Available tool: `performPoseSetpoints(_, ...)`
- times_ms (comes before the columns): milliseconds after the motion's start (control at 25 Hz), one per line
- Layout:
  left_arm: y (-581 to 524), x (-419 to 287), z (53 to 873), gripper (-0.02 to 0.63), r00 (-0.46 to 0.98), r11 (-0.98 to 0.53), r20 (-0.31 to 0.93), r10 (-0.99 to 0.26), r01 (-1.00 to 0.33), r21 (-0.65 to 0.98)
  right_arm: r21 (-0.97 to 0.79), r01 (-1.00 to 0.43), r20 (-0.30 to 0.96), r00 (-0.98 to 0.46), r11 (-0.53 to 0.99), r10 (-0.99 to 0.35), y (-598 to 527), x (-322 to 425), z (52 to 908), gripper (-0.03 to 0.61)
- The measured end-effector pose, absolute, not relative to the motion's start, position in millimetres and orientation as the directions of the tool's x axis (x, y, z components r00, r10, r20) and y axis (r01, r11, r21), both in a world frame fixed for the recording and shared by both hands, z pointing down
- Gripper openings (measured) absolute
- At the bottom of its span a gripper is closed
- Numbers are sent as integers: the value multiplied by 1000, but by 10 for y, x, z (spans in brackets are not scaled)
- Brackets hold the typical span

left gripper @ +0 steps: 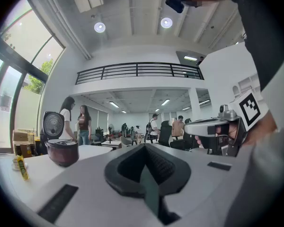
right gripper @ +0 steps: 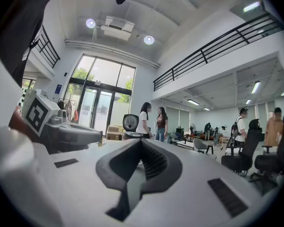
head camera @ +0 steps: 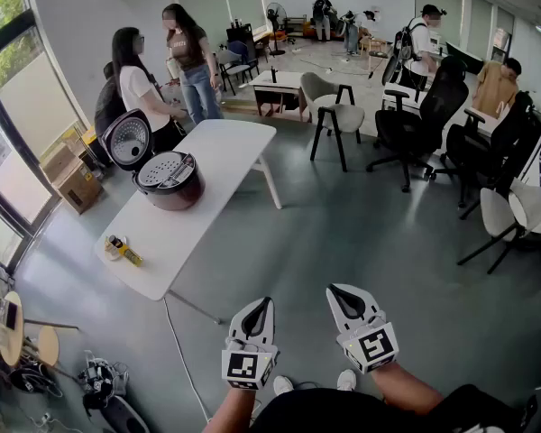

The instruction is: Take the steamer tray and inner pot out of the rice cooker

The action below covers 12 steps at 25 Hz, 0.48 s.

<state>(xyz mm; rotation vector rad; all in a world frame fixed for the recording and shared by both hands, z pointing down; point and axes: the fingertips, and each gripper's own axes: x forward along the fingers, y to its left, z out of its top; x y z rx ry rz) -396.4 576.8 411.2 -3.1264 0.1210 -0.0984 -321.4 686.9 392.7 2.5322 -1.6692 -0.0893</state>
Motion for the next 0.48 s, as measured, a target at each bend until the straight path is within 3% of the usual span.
performPoseSetpoints(480,5675,-4097,4133,-1,997,-999,56,-54,-54,-1,135,-914,31,389,-382,-921,6700,-3387,3971,-2)
